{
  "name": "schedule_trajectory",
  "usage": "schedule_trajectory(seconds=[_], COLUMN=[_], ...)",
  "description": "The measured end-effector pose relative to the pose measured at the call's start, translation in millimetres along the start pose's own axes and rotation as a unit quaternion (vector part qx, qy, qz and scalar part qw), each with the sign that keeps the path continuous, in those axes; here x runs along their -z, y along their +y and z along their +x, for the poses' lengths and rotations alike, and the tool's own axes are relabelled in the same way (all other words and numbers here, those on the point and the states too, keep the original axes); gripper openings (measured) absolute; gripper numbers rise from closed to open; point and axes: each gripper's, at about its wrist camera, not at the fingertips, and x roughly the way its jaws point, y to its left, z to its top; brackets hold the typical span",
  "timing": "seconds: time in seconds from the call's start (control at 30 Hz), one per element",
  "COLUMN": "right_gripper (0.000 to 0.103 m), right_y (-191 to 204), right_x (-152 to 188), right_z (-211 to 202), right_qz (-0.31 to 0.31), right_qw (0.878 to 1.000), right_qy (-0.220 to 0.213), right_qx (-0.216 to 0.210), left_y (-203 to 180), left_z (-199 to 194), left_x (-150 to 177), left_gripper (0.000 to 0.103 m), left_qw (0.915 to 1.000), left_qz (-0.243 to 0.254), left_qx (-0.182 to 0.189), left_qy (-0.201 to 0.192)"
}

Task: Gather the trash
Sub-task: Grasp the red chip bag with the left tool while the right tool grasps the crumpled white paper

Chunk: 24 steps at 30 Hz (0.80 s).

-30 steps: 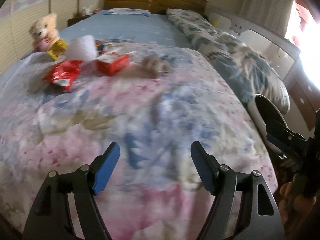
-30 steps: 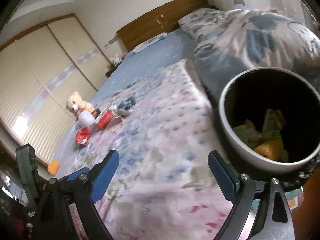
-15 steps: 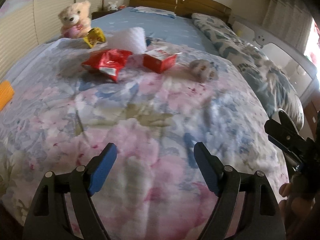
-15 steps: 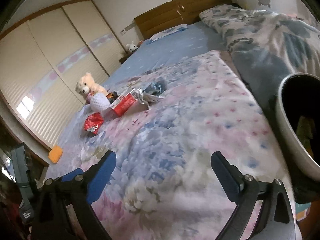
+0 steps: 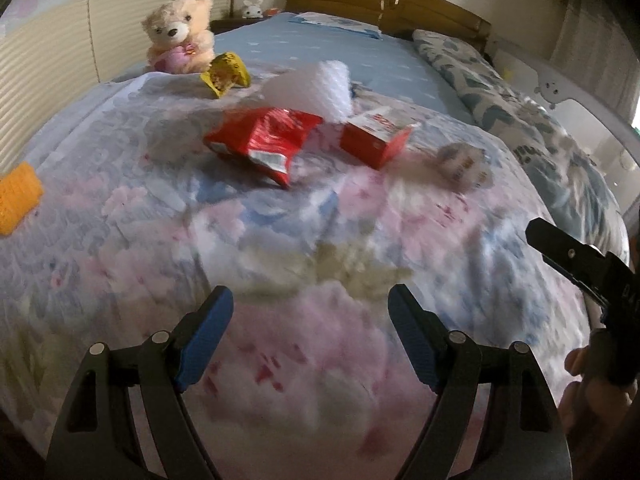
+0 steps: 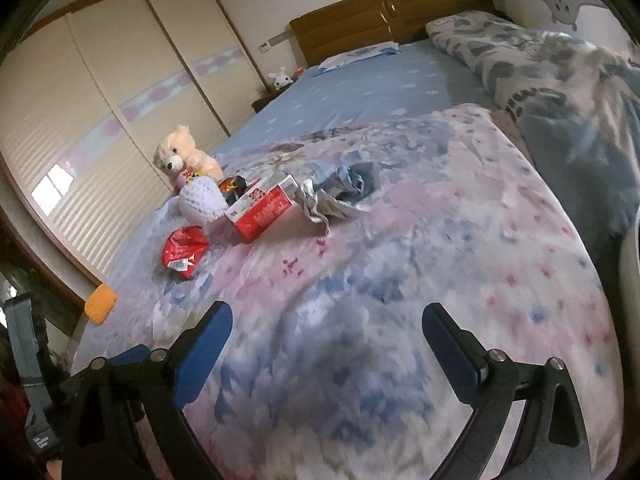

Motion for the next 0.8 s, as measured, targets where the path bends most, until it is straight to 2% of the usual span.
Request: schedule_trajectory(seconds=[0.37,0.5,0.67,0.73,0.8], right_gripper=[0.097,0.097,0.097,0.095,0.082], right_y=[7,4,-1,-4,-7], right_x=[-39,-53,-61,-62,-63], right_z=[49,66,82,87,92], right_qz=[-0.016,-0.009,-0.001,0.004,0.007], right_qw=[1.0,1.0,1.0,1.0,0.999], right_qy=[0.017,0.02,0.025,0.027,0.029], right_qx=[0.001,0.005,0.011,0.013,0.013], left_y=[27,37,36,33,29], left_z=[31,44,57,59,64], left_x=[-56,-75,-83,-84,-84], left_gripper=[0.082,0.082,0.082,0.067,0.026], left_qw=[0.9991,0.9988,0.9992,0.9993,0.9997], left_qz=[-0.023,-0.034,-0.025,-0.013,-0.003], left_qx=[-0.034,-0.033,-0.028,-0.032,-0.022], left_qy=[-0.01,-0.013,-0.01,-0.013,-0.001])
